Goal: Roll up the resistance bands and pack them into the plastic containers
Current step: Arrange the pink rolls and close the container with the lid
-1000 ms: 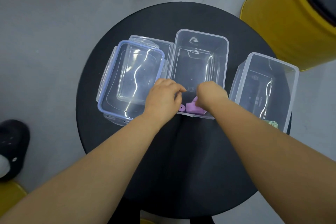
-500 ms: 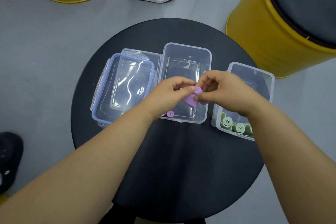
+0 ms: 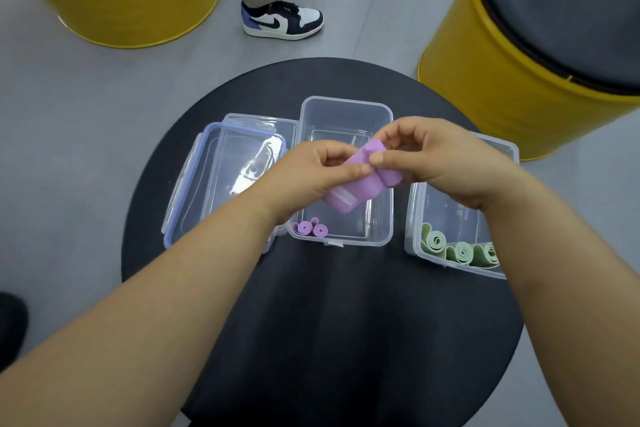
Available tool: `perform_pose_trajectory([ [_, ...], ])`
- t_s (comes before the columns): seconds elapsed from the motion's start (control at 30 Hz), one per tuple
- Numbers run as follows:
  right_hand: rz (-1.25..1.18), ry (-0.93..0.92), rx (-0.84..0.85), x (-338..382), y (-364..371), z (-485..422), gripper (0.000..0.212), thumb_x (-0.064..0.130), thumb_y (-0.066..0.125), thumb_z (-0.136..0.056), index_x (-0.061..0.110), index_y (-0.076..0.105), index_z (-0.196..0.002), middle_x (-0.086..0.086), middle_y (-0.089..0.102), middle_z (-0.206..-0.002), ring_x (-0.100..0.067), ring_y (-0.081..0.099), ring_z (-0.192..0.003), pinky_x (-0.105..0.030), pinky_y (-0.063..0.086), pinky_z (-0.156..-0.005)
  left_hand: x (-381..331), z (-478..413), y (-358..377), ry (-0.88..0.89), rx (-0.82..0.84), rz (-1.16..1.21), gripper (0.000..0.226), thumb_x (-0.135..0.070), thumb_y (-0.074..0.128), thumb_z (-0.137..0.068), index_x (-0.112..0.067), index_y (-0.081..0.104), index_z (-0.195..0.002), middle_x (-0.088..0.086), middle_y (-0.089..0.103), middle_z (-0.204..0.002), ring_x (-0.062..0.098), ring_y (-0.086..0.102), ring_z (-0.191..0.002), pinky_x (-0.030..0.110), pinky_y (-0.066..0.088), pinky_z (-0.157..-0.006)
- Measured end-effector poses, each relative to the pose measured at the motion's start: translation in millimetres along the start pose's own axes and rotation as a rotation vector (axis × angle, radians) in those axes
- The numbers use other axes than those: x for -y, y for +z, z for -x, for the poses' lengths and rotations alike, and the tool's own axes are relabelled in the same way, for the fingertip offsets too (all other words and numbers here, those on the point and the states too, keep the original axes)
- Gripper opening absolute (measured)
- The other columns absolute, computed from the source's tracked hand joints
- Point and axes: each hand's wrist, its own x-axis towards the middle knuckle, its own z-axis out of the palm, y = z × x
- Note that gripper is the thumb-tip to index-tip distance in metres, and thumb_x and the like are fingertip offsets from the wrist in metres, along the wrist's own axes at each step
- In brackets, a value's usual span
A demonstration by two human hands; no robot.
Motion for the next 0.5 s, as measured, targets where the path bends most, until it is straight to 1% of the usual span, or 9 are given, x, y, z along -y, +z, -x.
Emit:
perform_pose_trajectory([
  [0.07,0.073,-0.076,-0.046,-2.9,2.8,-2.5,0.010,0.013,0.067,-0.084,0.019,0.064,-0.091,-0.007,0.067,-0.087,-0.015,0.062,-0.080,-0.029,0.055,-0.075,5.2,-5.1,2.8,0.020,-0.024,-0.013,0.010,-0.027,0.066,-0.086,-0.019,0.072,-0.089,-0.001,0.070,-0.083,0.008,0.061,-0.076,0.026,0.049,-0.076],
  [0.13,0.136,-0.126,-0.115,-8.0,4.1,-6.6,0.015,0.013,0.068,-0.084,0.022,0.062,-0.094,-0.011,0.068,-0.093,-0.016,0.062,-0.083,-0.033,0.054,-0.080,10.2,-9.4,4.2,0.031,-0.047,-0.001,0.011,-0.025,0.067,-0.085,-0.017,0.073,-0.087,0.002,0.070,-0.082,0.011,0.059,-0.076,0.029,0.046,-0.077],
  [0.2,0.184,-0.165,-0.156,-12.7,4.8,-9.4,0.020,0.013,0.070,-0.082,0.026,0.059,-0.093,-0.010,0.067,-0.094,-0.018,0.062,-0.085,-0.034,0.053,-0.083,14.5,-13.2,4.2,0.047,-0.050,-0.009,0.010,-0.024,0.068,-0.084,-0.016,0.074,-0.085,0.003,0.069,-0.081,0.010,0.059,-0.075,0.027,0.045,-0.077],
  [0.27,0.224,-0.212,-0.160,-16.9,6.3,-11.1,0.025,0.011,0.071,-0.081,0.031,0.057,-0.089,-0.002,0.065,-0.088,-0.016,0.062,-0.083,-0.032,0.053,-0.083,17.2,-15.1,4.1,0.073,-0.044,-0.018,0.007,-0.022,0.069,-0.083,-0.018,0.074,-0.082,0.000,0.069,-0.080,0.007,0.059,-0.075,0.023,0.046,-0.077],
  [0.33,0.258,-0.253,-0.168,-19.3,7.7,-10.8,0.027,0.010,0.071,-0.081,0.032,0.056,-0.087,0.005,0.063,-0.084,-0.012,0.061,-0.080,-0.028,0.053,-0.080,19.5,-16.0,3.2,0.095,-0.029,-0.031,0.007,-0.019,0.067,-0.085,-0.018,0.074,-0.084,-0.002,0.070,-0.082,0.005,0.060,-0.078,0.020,0.047,-0.081],
  [0.37,0.271,-0.271,-0.175,-19.8,7.9,-9.7,0.026,0.011,0.071,-0.082,0.032,0.056,-0.086,0.007,0.064,-0.084,-0.010,0.061,-0.080,-0.025,0.053,-0.079,21.1,-16.2,2.3,0.104,-0.025,-0.035,0.008,-0.019,0.066,-0.086,-0.018,0.073,-0.087,-0.001,0.071,-0.085,0.006,0.061,-0.081,0.023,0.047,-0.086],
  [0.43,0.268,-0.298,-0.192,-20.1,7.7,-6.1,0.021,0.011,0.069,-0.083,0.029,0.058,-0.087,0.006,0.066,-0.086,-0.008,0.062,-0.079,-0.020,0.053,-0.076,22.7,-14.8,1.4,0.128,-0.034,-0.035,0.011,-0.023,0.062,-0.088,-0.021,0.073,-0.088,0.000,0.071,-0.090,0.010,0.061,-0.087,0.032,0.046,-0.095],
  [0.5,0.206,-0.313,-0.201,-19.5,7.5,0.5,0.017,0.011,0.067,-0.085,0.026,0.060,-0.089,0.003,0.068,-0.088,-0.007,0.063,-0.079,-0.018,0.053,-0.075,24.0,-12.3,1.9,0.168,-0.080,-0.054,0.015,-0.024,0.057,-0.092,-0.024,0.072,-0.089,-0.005,0.070,-0.088,0.011,0.060,-0.086,0.039,0.046,-0.096],
])
